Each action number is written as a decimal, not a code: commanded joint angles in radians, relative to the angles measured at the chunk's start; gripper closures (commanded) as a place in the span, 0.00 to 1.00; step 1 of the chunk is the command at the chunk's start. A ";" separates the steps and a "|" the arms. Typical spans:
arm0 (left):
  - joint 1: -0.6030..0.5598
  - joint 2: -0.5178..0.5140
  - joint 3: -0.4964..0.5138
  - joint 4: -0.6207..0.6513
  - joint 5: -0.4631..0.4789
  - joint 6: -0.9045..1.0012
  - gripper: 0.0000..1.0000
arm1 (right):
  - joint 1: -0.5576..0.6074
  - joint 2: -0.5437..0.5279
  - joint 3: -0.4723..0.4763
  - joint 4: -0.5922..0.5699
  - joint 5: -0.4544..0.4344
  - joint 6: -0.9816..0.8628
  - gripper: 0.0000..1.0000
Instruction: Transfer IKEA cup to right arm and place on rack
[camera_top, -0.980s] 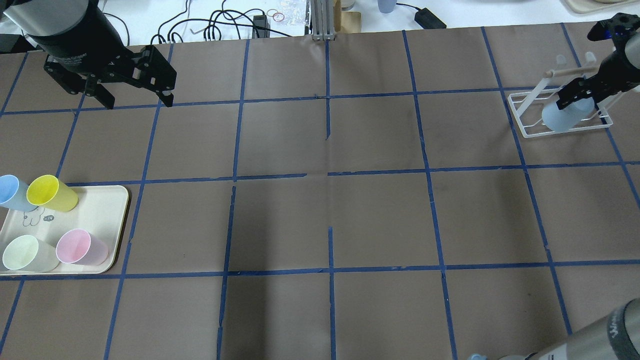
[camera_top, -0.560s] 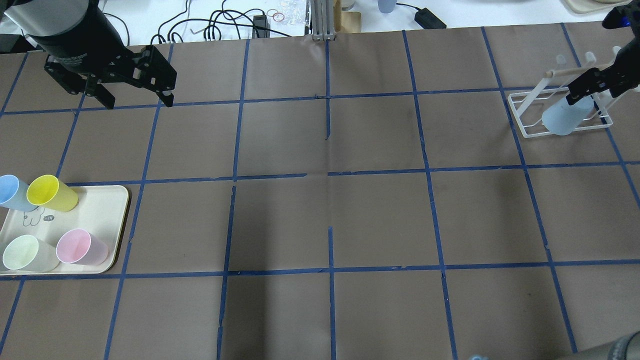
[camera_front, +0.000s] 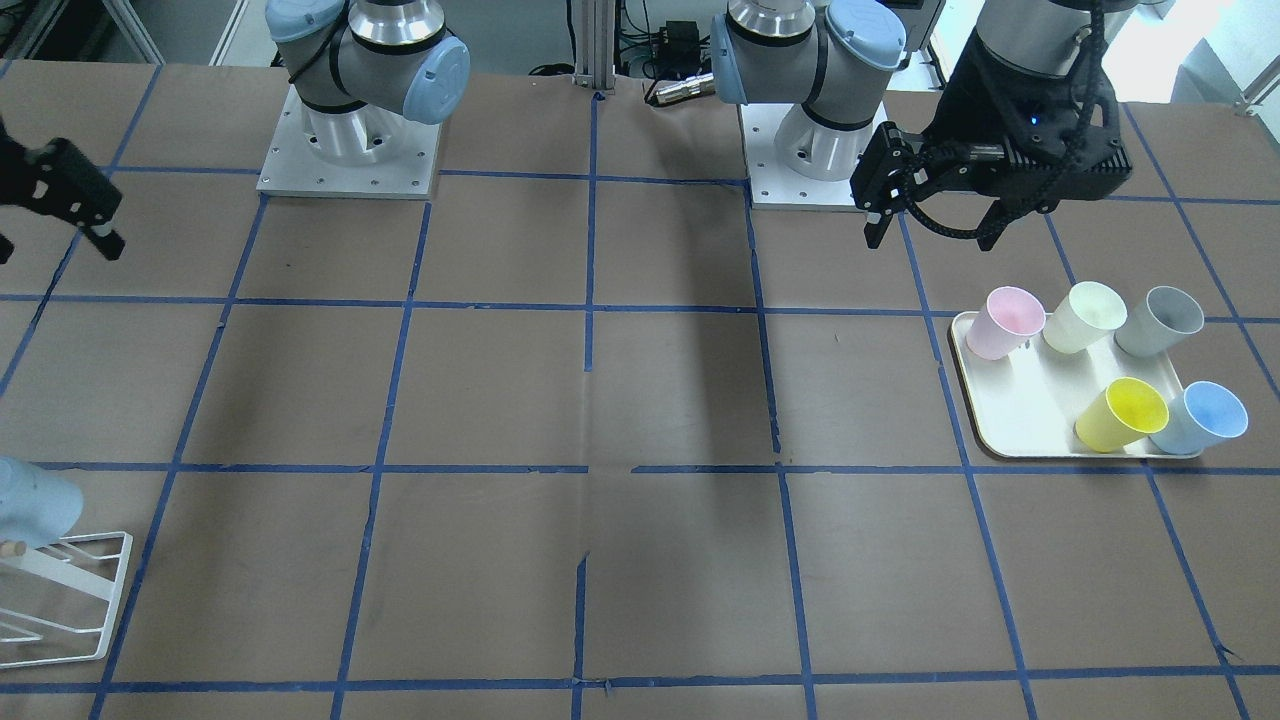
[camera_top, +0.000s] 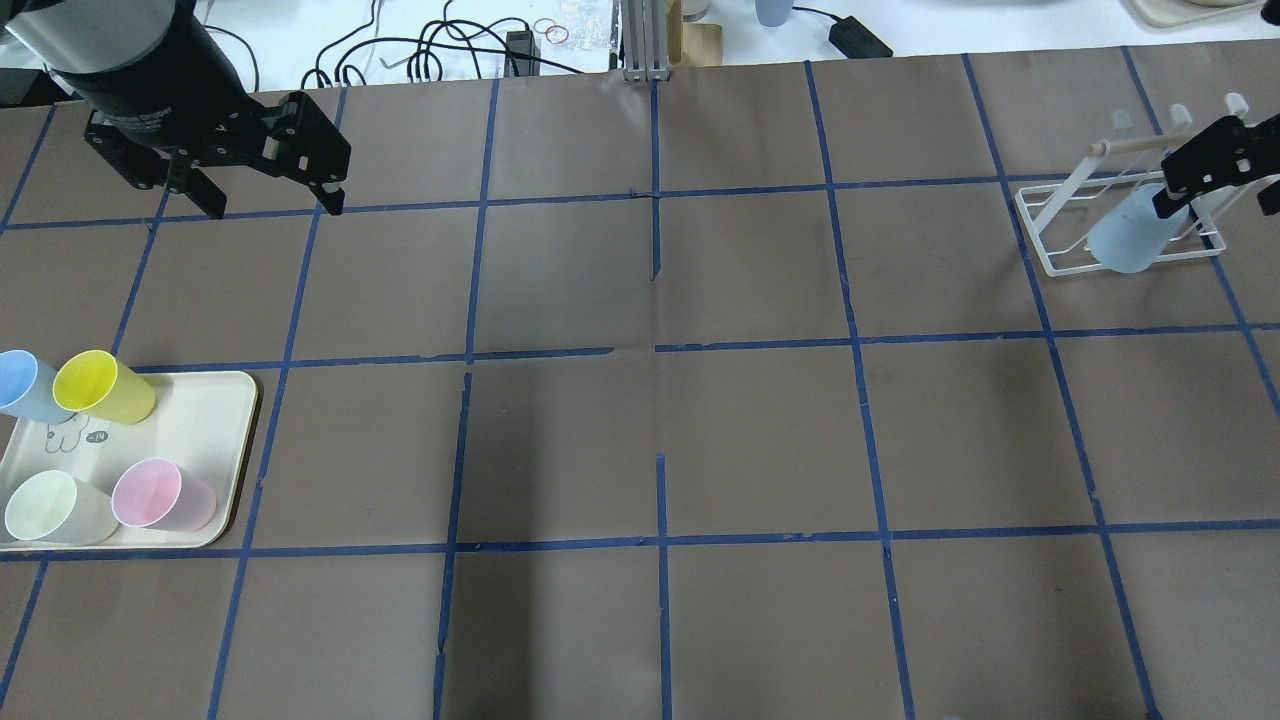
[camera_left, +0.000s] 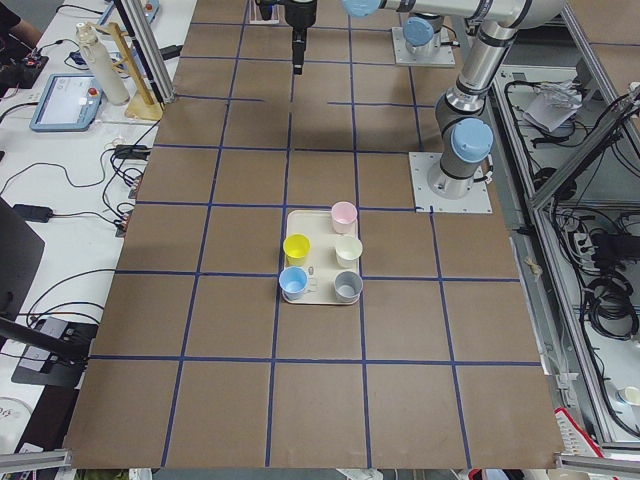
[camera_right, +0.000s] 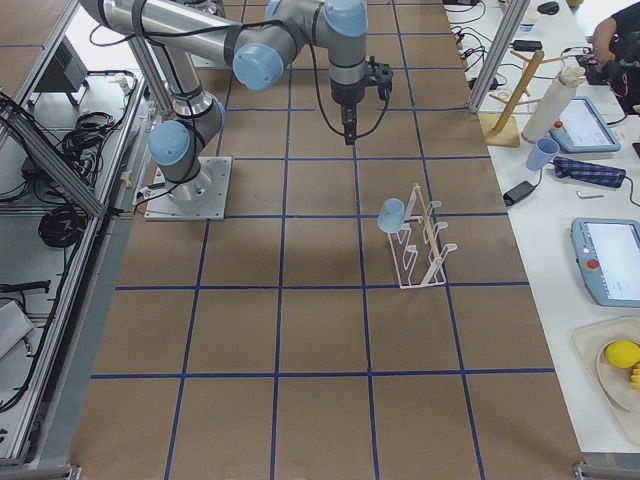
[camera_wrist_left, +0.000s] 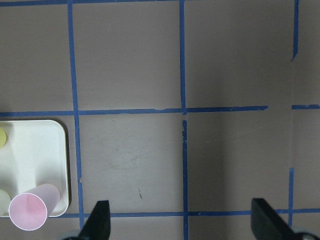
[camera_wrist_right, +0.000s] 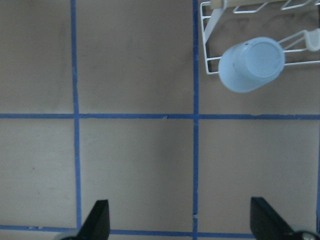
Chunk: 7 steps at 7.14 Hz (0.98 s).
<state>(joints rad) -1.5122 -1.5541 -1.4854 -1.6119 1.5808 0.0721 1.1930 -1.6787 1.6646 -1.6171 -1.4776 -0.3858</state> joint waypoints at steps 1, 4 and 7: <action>-0.005 -0.009 0.014 0.001 -0.002 0.000 0.00 | 0.201 -0.042 0.006 0.043 -0.009 0.189 0.00; -0.005 -0.006 0.013 0.038 -0.001 0.006 0.00 | 0.410 -0.053 0.046 0.043 -0.087 0.427 0.00; -0.005 -0.009 0.007 0.038 -0.007 0.003 0.00 | 0.380 -0.073 0.075 0.043 -0.089 0.381 0.00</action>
<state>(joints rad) -1.5171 -1.5620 -1.4748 -1.5745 1.5779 0.0758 1.5903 -1.7494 1.7319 -1.5759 -1.5643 0.0165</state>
